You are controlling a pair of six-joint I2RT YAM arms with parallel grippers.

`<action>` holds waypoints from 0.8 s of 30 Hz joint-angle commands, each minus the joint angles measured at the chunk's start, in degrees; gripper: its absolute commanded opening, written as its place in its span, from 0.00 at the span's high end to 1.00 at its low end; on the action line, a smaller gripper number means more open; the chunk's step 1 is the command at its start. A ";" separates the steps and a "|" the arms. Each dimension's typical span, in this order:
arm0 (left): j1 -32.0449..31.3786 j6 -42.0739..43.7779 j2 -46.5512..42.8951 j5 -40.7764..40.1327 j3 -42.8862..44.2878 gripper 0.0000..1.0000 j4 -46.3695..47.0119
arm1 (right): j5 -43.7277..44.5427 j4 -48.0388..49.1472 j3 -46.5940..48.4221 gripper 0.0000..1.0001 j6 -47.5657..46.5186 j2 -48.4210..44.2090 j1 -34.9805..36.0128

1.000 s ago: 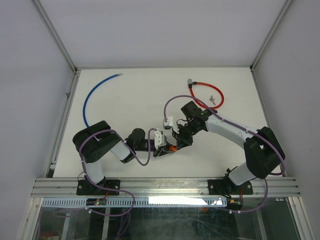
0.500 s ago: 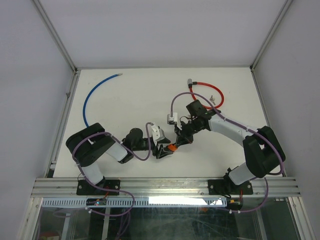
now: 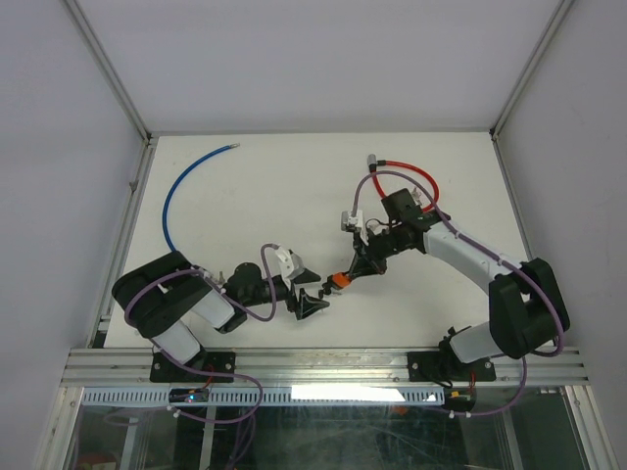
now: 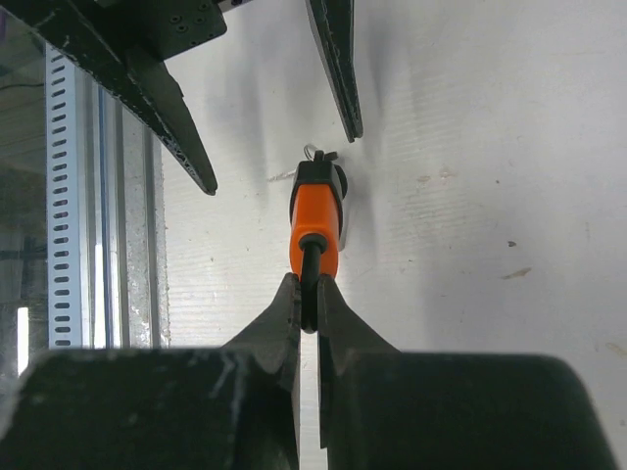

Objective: Lock with the key
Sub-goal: Lock the lock.

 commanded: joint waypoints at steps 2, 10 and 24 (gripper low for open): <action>0.68 -3.98 1.07 -0.38 -0.96 0.26 9.73 | -6.58 -0.55 0.86 1.00 -0.87 -4.47 -1.41; 0.69 -3.72 0.96 -4.09 -1.02 0.31 11.53 | -7.81 -2.06 0.37 1.00 -2.91 -6.56 -2.09; 0.63 -1.40 0.31 0.75 6.37 0.63 -3.57 | -8.79 -2.18 0.13 1.00 -3.72 -7.36 -2.36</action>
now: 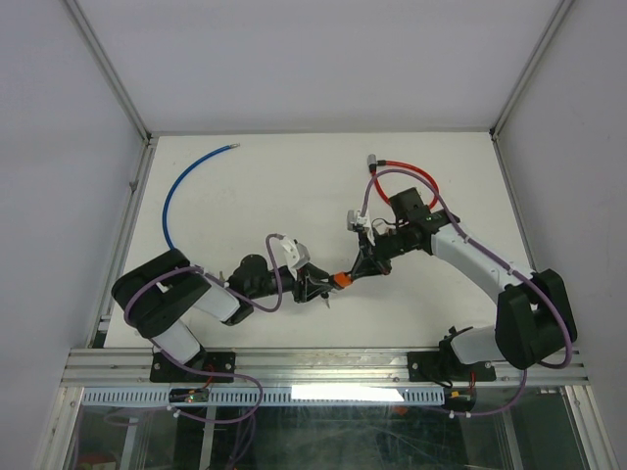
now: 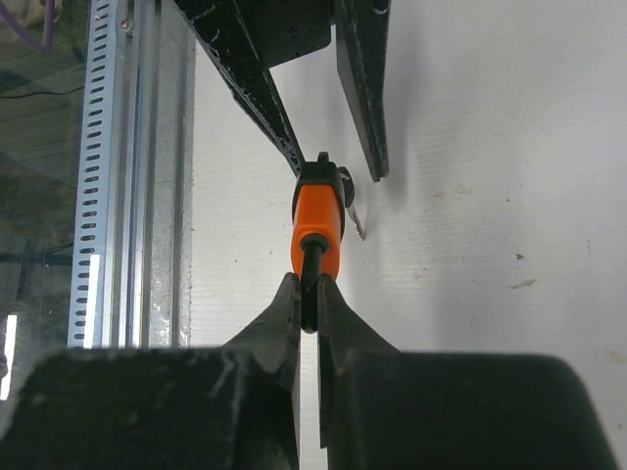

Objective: Lock with the key
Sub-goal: Lock the lock, then place the key at the center of the board, then place the lock at the center of the board.

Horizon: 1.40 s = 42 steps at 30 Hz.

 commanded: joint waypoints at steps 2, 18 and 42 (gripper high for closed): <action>0.29 0.55 0.70 4.53 2.38 0.72 -1.61 | -4.00 1.02 0.11 1.00 -0.98 -2.98 -0.36; 2.97 6.99 -5.23 8.12 -1.21 1.00 -5.76 | -3.79 -2.94 0.67 1.00 -5.90 -6.79 -4.90; 18.79 -29.67 2.45 8.13 8.19 1.00 3.92 | -10.86 24.50 -6.85 1.00 25.69 -9.05 -16.13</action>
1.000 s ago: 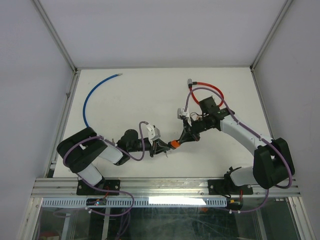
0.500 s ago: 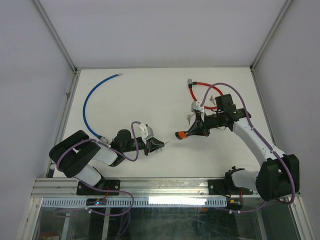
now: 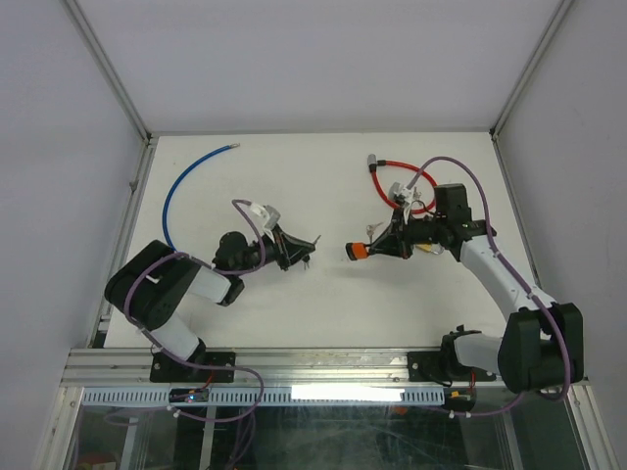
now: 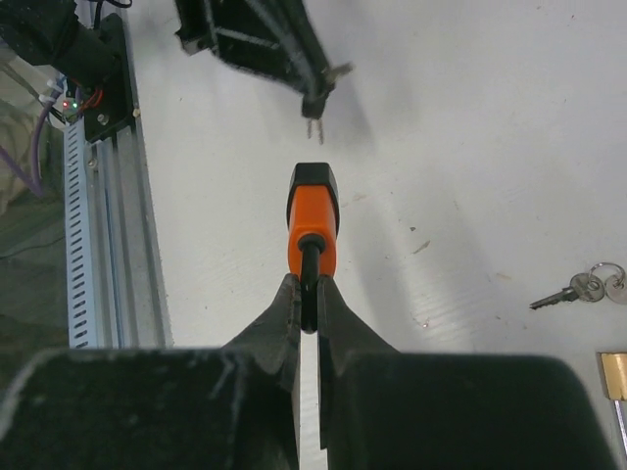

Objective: Lock with the key
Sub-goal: Place the lock at the center of the board.

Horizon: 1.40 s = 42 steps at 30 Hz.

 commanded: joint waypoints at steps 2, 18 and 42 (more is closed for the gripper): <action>9.48 -24.12 7.35 3.72 8.67 1.00 5.90 | -5.99 18.96 -3.36 1.00 16.27 1.12 -0.57; 21.46 -51.41 27.64 -8.56 33.22 1.00 -14.38 | 13.25 33.74 24.22 1.00 45.91 37.44 7.56; 26.53 -38.15 13.87 -34.69 32.51 0.78 -47.03 | 14.85 21.76 57.35 0.75 57.10 65.02 19.02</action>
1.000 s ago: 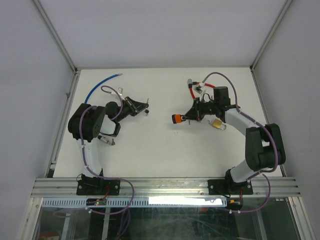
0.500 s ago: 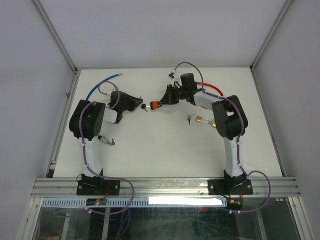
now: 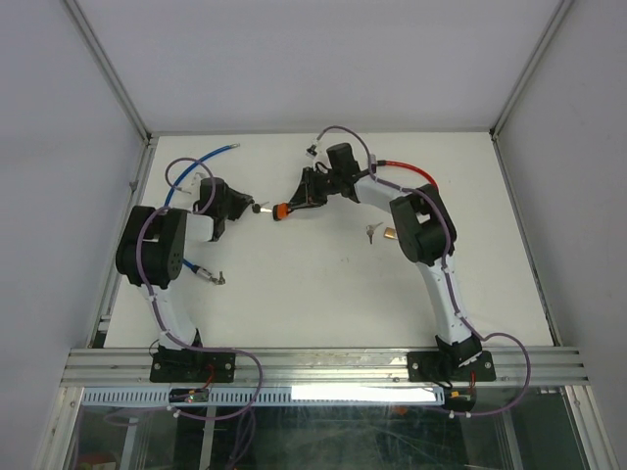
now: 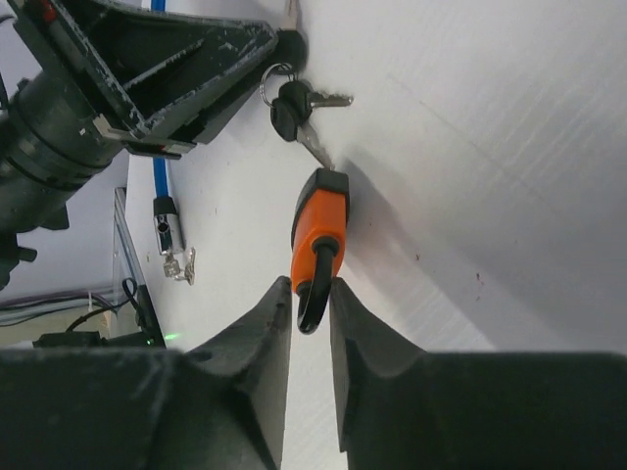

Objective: Lock with the key
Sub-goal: Place the lock at the center of the board.

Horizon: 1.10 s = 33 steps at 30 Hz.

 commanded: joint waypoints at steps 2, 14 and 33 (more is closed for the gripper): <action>1.43 4.04 -5.71 -5.54 -1.76 0.70 -2.02 | -2.08 -6.47 8.16 0.64 -5.84 0.91 0.41; 2.15 21.54 -31.84 -20.56 -13.69 0.17 -3.31 | 20.93 -19.08 0.53 0.27 -39.75 -22.92 0.36; 2.17 8.17 -65.21 -32.05 -34.00 0.01 -29.67 | -10.14 -14.66 -36.96 0.29 -52.15 -57.65 -7.48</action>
